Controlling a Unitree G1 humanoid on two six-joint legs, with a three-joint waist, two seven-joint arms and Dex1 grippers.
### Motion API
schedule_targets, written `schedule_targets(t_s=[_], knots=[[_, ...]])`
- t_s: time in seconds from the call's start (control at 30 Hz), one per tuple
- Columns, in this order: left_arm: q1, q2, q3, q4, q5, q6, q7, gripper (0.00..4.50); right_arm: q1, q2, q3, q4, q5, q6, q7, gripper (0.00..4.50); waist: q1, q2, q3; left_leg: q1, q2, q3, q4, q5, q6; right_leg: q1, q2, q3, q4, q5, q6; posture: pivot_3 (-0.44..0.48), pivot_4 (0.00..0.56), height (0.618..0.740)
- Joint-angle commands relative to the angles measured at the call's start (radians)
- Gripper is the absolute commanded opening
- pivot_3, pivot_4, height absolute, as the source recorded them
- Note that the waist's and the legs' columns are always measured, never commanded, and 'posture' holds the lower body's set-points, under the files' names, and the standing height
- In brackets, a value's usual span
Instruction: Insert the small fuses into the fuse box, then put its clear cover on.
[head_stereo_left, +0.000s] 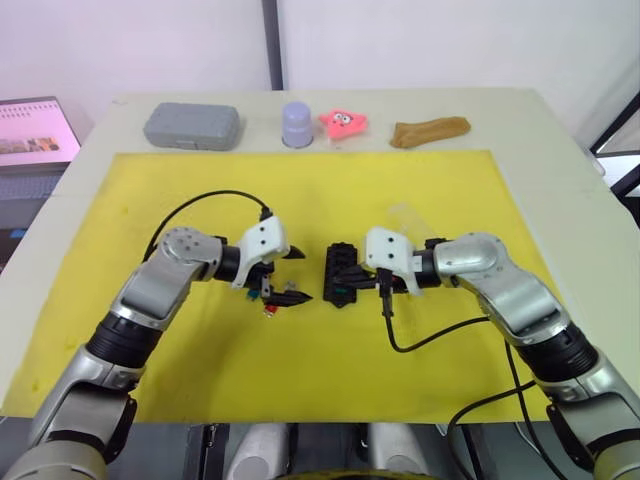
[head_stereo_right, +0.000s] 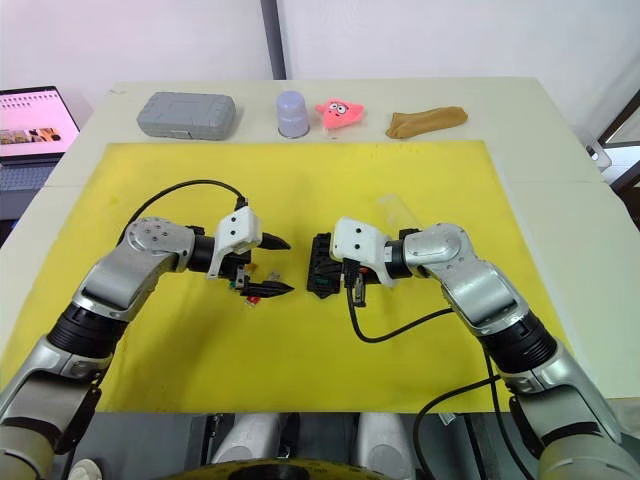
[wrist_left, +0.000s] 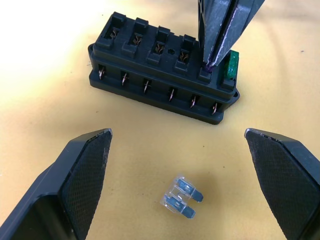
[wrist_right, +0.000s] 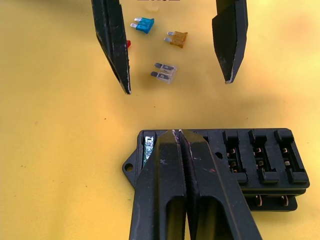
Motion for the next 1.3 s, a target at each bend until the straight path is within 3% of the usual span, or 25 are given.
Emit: schedule_targets(t_s=[0.03,0.37,0.57,0.87,1.0,1.2,1.3], knots=[[-0.029,0.011,0.035,-0.01,-0.018,0.0,-0.006,4.5,0.036,-0.045,0.029,0.07,-0.06,0.029,0.011,0.07,0.0,0.0,0.0,0.0,0.0,0.0,0.0,0.0,0.0,0.0,0.0,0.0,0.0,0.0,0.0,0.0,0.15,0.74],[-0.051,0.043,0.071,0.006,-0.05,-0.002,-0.045,4.5,-0.062,-0.019,-0.093,-0.041,0.096,0.164,0.046,0.07,-0.002,0.0,0.0,-0.001,0.0,0.0,0.0,0.0,0.0,-0.001,0.0,0.0,0.0,0.0,0.0,0.0,0.15,0.74],[-0.054,0.107,0.141,0.012,-0.108,-0.007,-0.117,4.5,-0.133,-0.04,-0.192,-0.102,0.202,0.276,0.054,0.07,-0.005,0.0,0.0,-0.002,0.0,0.0,0.0,0.0,0.0,-0.004,0.0,0.0,0.0,0.0,0.0,0.0,0.15,0.74],[0.007,0.302,0.257,0.162,-0.081,-0.196,-0.216,4.5,-0.023,-0.293,-0.288,-0.11,0.155,0.154,0.124,0.07,-0.003,0.0,0.0,-0.003,0.0,0.001,-0.001,0.0,0.0,-0.003,0.0,0.0,0.0,0.0,0.0,0.0,0.15,0.74],[0.03,0.402,0.301,0.281,-0.053,-0.223,-0.235,4.5,0.082,-0.386,-0.384,-0.014,0.125,0.095,0.114,1.35,-0.003,0.0,0.001,-0.003,0.0,0.002,-0.001,0.0,0.0,-0.004,0.0,0.0,0.0,0.0,0.0,0.0,0.15,0.74],[0.052,0.461,0.329,0.417,-0.031,-0.27,-0.249,4.5,0.209,-0.447,-0.49,0.061,0.117,0.04,0.11,4.48,-0.003,0.001,0.001,-0.002,0.001,0.003,-0.001,0.0,0.0,-0.003,0.001,0.0,0.0,0.0,0.0,0.0,0.15,0.74],[0.065,0.471,0.332,0.457,-0.01,-0.296,-0.246,4.5,0.256,-0.457,-0.521,0.085,0.109,0.022,0.106,4.48,-0.004,0.001,0.001,-0.002,0.001,0.003,-0.001,0.0,0.001,-0.004,0.001,0.0,0.0,0.0,0.0,0.0,0.15,0.74]])
